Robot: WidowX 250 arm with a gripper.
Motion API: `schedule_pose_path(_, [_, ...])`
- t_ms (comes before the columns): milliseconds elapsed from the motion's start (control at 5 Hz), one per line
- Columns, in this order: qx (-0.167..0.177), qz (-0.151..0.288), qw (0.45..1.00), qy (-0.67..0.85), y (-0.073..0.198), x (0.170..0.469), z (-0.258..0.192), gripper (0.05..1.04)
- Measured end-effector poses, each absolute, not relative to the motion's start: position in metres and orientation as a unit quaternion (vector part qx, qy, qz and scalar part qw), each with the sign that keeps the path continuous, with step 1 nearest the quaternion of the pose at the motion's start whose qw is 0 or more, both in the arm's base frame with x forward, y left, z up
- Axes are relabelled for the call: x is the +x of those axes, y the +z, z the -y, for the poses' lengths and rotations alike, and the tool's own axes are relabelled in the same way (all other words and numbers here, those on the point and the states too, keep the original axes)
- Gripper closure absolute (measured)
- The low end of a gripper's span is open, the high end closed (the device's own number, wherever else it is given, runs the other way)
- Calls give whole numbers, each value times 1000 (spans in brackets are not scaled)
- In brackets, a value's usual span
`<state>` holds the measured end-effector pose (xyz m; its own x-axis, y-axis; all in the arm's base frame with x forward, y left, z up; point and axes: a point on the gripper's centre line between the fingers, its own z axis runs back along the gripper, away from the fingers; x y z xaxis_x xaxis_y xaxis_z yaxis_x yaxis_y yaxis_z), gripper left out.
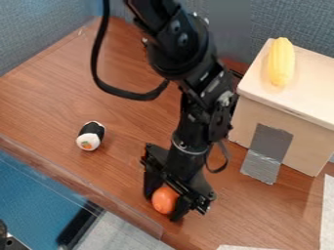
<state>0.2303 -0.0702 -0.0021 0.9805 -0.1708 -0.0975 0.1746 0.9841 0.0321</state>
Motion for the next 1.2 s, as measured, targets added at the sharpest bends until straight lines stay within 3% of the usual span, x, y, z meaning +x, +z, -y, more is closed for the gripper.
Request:
schedule_pose_path(200, [17,-43,994,-101,10,231,70,456])
schedule_pose_path(600, [-12,28,998,-48,75,281,44,456])
schedule_pose_path(800, [-15,51,999,-10,94,310,14,456])
schedule_pose_path(1200, [-9,69,996,59,82,366,-35,456])
